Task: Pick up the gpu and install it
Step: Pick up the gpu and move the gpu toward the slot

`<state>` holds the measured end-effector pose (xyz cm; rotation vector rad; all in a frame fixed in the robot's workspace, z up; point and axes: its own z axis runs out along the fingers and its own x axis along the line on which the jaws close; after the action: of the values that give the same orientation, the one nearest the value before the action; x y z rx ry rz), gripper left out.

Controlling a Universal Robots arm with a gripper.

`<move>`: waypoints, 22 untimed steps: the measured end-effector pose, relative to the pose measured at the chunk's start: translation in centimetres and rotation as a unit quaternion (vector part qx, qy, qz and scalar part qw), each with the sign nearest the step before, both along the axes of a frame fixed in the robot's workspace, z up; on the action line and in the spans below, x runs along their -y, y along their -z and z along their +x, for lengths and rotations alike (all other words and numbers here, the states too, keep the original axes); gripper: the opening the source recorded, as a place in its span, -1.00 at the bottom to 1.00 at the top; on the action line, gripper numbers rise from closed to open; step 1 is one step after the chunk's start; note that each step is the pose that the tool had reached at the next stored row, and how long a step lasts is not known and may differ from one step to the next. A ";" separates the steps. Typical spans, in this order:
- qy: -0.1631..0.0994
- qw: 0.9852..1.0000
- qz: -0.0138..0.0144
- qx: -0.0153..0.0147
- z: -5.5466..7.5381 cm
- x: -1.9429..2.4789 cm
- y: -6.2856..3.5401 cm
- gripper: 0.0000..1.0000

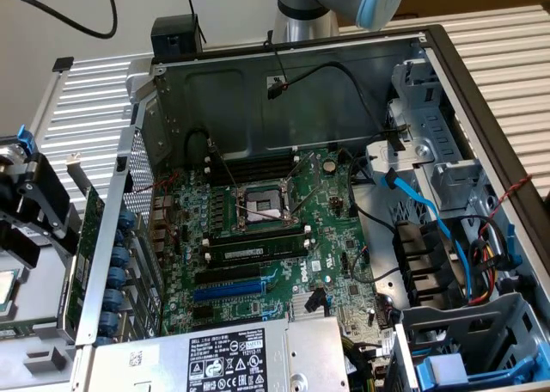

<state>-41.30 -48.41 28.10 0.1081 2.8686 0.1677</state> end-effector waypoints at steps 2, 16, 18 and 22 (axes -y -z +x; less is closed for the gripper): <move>0.000 1.000 0.000 -0.008 0.0 0.01 0.00 0.20; 0.001 0.999 -0.030 -0.021 0.1 -0.01 0.05 0.20; 0.001 0.999 -0.030 -0.022 0.4 -0.03 0.11 0.20; 0.001 0.999 -0.030 -0.022 0.7 -0.53 0.64 0.20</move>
<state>-40.64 -47.88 27.46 0.1031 2.9133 0.0786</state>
